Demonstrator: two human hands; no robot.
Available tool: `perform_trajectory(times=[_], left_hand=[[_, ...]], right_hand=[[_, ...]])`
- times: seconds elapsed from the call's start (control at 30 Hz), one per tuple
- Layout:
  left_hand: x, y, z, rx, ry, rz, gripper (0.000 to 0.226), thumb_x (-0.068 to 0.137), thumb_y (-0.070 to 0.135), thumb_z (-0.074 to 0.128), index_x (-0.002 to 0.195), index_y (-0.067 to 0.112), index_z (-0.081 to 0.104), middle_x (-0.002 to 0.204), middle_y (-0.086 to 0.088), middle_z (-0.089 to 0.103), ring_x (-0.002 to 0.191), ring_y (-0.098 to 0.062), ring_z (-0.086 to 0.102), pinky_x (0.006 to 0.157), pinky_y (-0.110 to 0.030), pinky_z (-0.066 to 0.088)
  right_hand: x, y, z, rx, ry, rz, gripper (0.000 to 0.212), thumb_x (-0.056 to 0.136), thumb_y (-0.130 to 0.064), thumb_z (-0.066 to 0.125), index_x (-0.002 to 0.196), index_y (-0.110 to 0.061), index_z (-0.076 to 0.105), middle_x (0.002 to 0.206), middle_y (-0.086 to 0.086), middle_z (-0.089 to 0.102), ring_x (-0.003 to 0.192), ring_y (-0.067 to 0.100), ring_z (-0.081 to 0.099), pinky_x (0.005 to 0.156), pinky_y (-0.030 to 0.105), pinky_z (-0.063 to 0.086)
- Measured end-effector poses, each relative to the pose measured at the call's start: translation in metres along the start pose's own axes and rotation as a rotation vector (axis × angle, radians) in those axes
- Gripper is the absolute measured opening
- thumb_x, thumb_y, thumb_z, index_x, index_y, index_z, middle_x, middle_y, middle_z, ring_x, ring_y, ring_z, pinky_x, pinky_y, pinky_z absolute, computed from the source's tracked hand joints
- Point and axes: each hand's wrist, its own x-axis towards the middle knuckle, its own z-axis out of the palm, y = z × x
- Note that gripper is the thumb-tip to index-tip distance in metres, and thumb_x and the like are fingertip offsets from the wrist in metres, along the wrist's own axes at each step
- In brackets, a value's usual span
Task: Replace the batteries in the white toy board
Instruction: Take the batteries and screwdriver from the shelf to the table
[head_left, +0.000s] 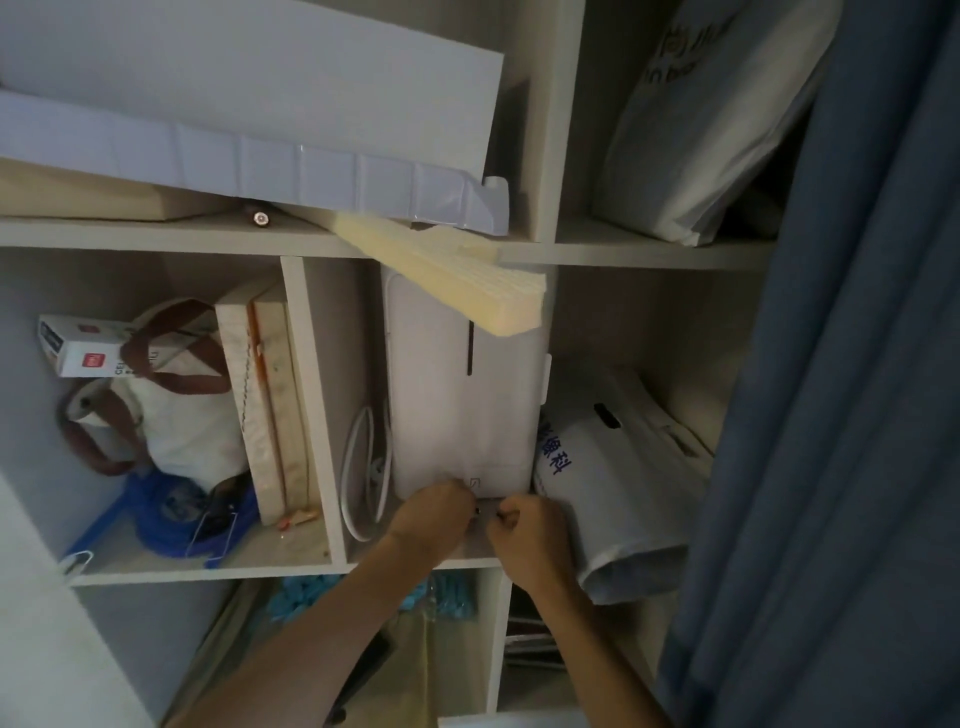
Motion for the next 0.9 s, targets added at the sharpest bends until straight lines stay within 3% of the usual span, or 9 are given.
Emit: perform_trajectory(times=[0.1,0.23,0.3,0.4,0.53,0.63,0.7,0.8,0.9], left_hand=[[-0.008,-0.006,0.0,-0.202,0.082,-0.074,0.02,0.102,0.03,0.058,0.111,0.022,0.074,0.108,-0.001,0.077,0.096,-0.022,0.073,0.086,-0.037,0.06],[-0.038,-0.004,-0.017,-0.787,0.267,-0.192,0.011,0.099,0.027,0.069,0.102,0.032,0.078,0.095,0.013,0.078,0.086,-0.002,0.072,0.083,-0.024,0.055],[-0.058,-0.005,-0.035,-1.026,0.368,-0.221,0.014,0.098,0.02,0.071,0.107,0.026,0.08,0.098,0.01,0.079,0.091,-0.005,0.074,0.088,-0.03,0.06],[-0.097,-0.011,-0.073,-1.276,0.509,-0.25,0.013,0.099,0.012,0.068,0.106,0.011,0.079,0.094,-0.004,0.08,0.088,-0.019,0.077,0.08,-0.033,0.064],[-0.173,-0.046,-0.108,-1.4,0.728,-0.382,0.013,0.098,0.007,0.069,0.106,0.005,0.079,0.098,-0.014,0.082,0.092,-0.03,0.079,0.085,-0.04,0.064],[-0.282,-0.104,-0.124,-1.362,0.974,-0.574,0.017,0.096,0.006,0.071,0.111,0.002,0.078,0.101,-0.02,0.081,0.093,-0.029,0.076,0.088,-0.044,0.064],[-0.313,-0.119,-0.125,-1.368,1.015,-0.616,0.018,0.092,0.003,0.073,0.109,0.003,0.078,0.099,-0.021,0.08,0.089,-0.026,0.076,0.086,-0.041,0.065],[-0.341,-0.125,-0.13,-1.298,1.009,-0.703,0.02,0.091,0.001,0.073,0.111,0.006,0.077,0.095,-0.009,0.083,0.089,-0.023,0.079,0.082,-0.032,0.065],[-0.449,-0.15,-0.147,-1.127,1.159,-0.844,0.018,0.093,0.003,0.073,0.11,0.005,0.079,0.096,-0.008,0.083,0.089,-0.021,0.08,0.081,-0.027,0.063]], right_hand=[[-0.006,-0.004,-0.012,0.216,-0.064,0.02,0.006,0.094,-0.016,0.072,0.089,-0.015,0.076,0.076,-0.008,0.073,0.07,0.003,0.068,0.065,0.019,0.057],[-0.014,-0.015,-0.027,0.44,-0.041,0.048,0.005,0.096,-0.023,0.073,0.098,-0.028,0.073,0.093,-0.012,0.077,0.09,0.001,0.072,0.08,0.023,0.06],[-0.018,-0.031,-0.032,0.524,-0.025,0.016,0.006,0.095,-0.022,0.074,0.099,-0.027,0.074,0.095,-0.012,0.079,0.089,-0.001,0.073,0.08,0.023,0.062],[-0.025,-0.064,-0.033,0.619,-0.084,-0.079,0.01,0.095,-0.016,0.074,0.1,-0.025,0.074,0.096,-0.013,0.079,0.09,-0.003,0.074,0.079,0.019,0.062],[-0.041,-0.127,-0.008,0.659,-0.235,-0.225,0.011,0.095,-0.018,0.075,0.104,-0.024,0.075,0.098,-0.016,0.077,0.092,-0.006,0.072,0.078,0.013,0.059],[-0.088,-0.212,0.037,0.695,-0.478,-0.368,0.011,0.094,-0.018,0.076,0.104,-0.024,0.075,0.095,-0.016,0.077,0.09,-0.006,0.072,0.076,0.012,0.057],[-0.099,-0.235,0.049,0.759,-0.544,-0.399,0.012,0.094,-0.015,0.076,0.102,-0.024,0.074,0.092,-0.014,0.077,0.088,-0.002,0.073,0.078,0.015,0.058],[-0.107,-0.254,0.065,0.773,-0.552,-0.436,0.01,0.094,-0.012,0.076,0.101,-0.019,0.075,0.091,-0.007,0.078,0.085,0.009,0.075,0.081,0.021,0.061],[-0.173,-0.326,0.107,0.811,-0.699,-0.539,0.007,0.093,-0.008,0.075,0.099,-0.011,0.076,0.086,0.0,0.079,0.08,0.017,0.076,0.08,0.026,0.062]])
